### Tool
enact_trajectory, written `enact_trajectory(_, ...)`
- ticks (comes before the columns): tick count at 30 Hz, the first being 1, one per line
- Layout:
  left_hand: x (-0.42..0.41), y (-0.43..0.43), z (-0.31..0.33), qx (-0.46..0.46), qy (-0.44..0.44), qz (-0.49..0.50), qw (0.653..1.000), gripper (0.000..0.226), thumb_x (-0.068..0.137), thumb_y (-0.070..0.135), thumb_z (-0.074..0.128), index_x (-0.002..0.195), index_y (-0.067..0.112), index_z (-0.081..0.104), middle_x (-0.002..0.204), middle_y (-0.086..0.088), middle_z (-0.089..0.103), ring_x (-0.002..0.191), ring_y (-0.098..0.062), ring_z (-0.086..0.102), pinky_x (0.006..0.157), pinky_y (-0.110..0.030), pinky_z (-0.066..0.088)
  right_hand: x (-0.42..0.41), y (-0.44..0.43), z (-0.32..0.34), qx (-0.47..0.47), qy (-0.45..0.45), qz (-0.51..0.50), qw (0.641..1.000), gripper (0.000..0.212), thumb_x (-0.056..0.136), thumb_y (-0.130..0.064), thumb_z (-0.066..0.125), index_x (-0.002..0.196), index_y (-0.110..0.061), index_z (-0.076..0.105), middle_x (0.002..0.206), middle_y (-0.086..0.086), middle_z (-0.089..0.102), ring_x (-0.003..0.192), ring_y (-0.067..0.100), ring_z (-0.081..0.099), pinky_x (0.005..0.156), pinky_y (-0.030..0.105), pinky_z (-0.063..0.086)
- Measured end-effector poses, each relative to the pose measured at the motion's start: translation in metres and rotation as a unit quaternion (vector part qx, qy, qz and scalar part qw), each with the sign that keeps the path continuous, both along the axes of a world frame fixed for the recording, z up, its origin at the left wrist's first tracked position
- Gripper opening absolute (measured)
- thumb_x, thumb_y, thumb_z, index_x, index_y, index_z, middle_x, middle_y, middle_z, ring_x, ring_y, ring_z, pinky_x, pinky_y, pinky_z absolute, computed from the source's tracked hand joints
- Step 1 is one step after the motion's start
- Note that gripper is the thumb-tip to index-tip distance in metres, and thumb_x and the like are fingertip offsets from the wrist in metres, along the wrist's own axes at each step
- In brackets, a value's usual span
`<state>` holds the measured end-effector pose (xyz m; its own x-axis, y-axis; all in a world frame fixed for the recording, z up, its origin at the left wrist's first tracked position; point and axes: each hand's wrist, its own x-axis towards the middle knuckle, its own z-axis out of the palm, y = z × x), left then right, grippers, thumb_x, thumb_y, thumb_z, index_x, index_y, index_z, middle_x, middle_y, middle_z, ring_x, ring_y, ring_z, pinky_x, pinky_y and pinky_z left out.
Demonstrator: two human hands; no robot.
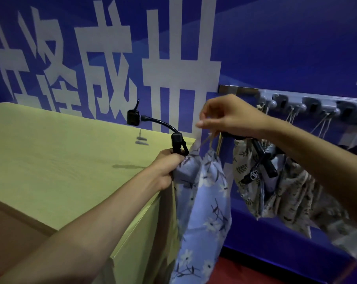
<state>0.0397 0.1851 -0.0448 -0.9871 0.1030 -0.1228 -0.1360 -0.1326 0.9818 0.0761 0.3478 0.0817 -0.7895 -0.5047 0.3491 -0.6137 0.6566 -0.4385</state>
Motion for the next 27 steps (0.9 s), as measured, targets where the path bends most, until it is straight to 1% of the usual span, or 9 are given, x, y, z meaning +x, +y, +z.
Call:
enact_trajectory(2, -0.003, -0.001, 0.001, 0.002, 0.009, 0.025, 1.0, 0.023, 0.08, -0.005, 0.066, 0.103, -0.005, 0.068, 0.09, -0.021, 0.07, 0.073, -0.027, 0.065, 0.07, -0.034, 0.052, 0.001, 0.004, -0.003, 0.185, 0.072, -0.065, 0.978, 0.018, 0.083, -0.037, 0.07, 0.086, -0.021, 0.061, 0.064, -0.009, 0.057, 0.057, 0.002, 0.06, 0.056, 0.015, 0.041)
enact_trajectory(4, -0.005, -0.004, 0.001, 0.009, 0.024, 0.041, 0.999, 0.022, 0.079, -0.005, 0.069, 0.101, -0.004, 0.068, 0.086, -0.019, 0.069, 0.077, -0.027, 0.065, 0.077, -0.037, 0.054, 0.002, 0.006, -0.009, 0.31, 0.045, -0.084, 0.946, 0.021, 0.082, -0.041, 0.07, 0.089, -0.021, 0.068, 0.069, -0.014, 0.06, 0.061, 0.0, 0.056, 0.055, 0.014, 0.037)
enact_trajectory(7, -0.005, -0.011, -0.001, 0.0, 0.041, 0.047, 0.998, 0.017, 0.08, -0.003, 0.07, 0.097, 0.0, 0.068, 0.084, -0.016, 0.068, 0.081, -0.026, 0.064, 0.081, -0.038, 0.053, 0.0, 0.006, -0.017, 0.332, 0.026, -0.082, 0.939, 0.023, 0.085, -0.036, 0.07, 0.095, -0.016, 0.076, 0.08, -0.009, 0.07, 0.064, 0.0, 0.058, 0.063, 0.017, 0.047)
enact_trajectory(12, -0.003, -0.01, -0.014, -0.021, 0.045, 0.051, 0.997, 0.018, 0.089, 0.0, 0.061, 0.107, -0.001, 0.064, 0.08, -0.011, 0.066, 0.072, -0.022, 0.062, 0.067, -0.03, 0.05, 0.0, -0.008, -0.02, 0.138, 0.056, -0.063, 0.987, 0.016, 0.085, -0.03, 0.07, 0.094, -0.019, 0.077, 0.071, -0.024, 0.057, 0.065, -0.018, 0.055, 0.057, 0.002, 0.039)
enact_trajectory(14, -0.006, -0.006, -0.018, 0.002, 0.026, 0.045, 0.999, 0.019, 0.091, 0.001, 0.058, 0.109, -0.002, 0.062, 0.081, -0.013, 0.066, 0.07, -0.023, 0.062, 0.064, -0.029, 0.051, 0.0, -0.016, -0.024, 0.091, 0.032, -0.064, 0.993, 0.013, 0.084, -0.03, 0.071, 0.09, -0.02, 0.077, 0.075, -0.016, 0.061, 0.068, -0.009, 0.059, 0.057, 0.008, 0.042)
enact_trajectory(16, -0.007, -0.002, -0.018, 0.027, 0.002, 0.021, 0.999, 0.011, 0.093, 0.003, 0.055, 0.099, -0.002, 0.063, 0.084, -0.017, 0.066, 0.069, -0.024, 0.063, 0.065, -0.031, 0.051, 0.002, -0.019, -0.021, 0.018, -0.041, -0.057, 0.997, 0.01, 0.085, -0.022, 0.07, 0.081, -0.016, 0.076, 0.081, -0.007, 0.064, 0.073, 0.002, 0.061, 0.063, 0.015, 0.048)
enact_trajectory(20, -0.006, 0.004, -0.018, 0.073, -0.049, -0.069, 0.994, 0.021, 0.095, 0.006, 0.052, 0.079, 0.006, 0.065, 0.086, -0.016, 0.066, 0.072, -0.025, 0.062, 0.073, -0.033, 0.051, 0.004, -0.011, -0.005, -0.15, -0.254, -0.036, 0.955, 0.016, 0.093, -0.003, 0.055, 0.083, 0.001, 0.067, 0.079, 0.008, 0.068, 0.074, 0.019, 0.066, 0.076, 0.033, 0.057)
enact_trajectory(24, -0.001, 0.015, -0.006, 0.118, -0.081, -0.137, 0.98, 0.023, 0.095, 0.015, 0.054, 0.079, 0.007, 0.068, 0.087, -0.012, 0.068, 0.081, -0.025, 0.062, 0.085, -0.034, 0.048, 0.009, -0.013, 0.001, -0.248, -0.338, -0.045, 0.907, 0.022, 0.091, -0.009, 0.048, 0.07, -0.009, 0.054, 0.055, 0.002, 0.046, 0.05, 0.014, 0.052, 0.057, 0.029, 0.054)
enact_trajectory(27, 0.005, 0.018, 0.002, 0.126, -0.066, -0.152, 0.978, 0.018, 0.093, 0.023, 0.056, 0.089, 0.009, 0.067, 0.092, -0.01, 0.067, 0.084, -0.024, 0.061, 0.092, -0.037, 0.046, 0.008, -0.012, 0.011, -0.337, -0.356, -0.059, 0.87, 0.025, 0.087, -0.012, 0.045, 0.062, -0.014, 0.046, 0.052, -0.003, 0.034, 0.042, 0.01, 0.036, 0.048, 0.023, 0.044)
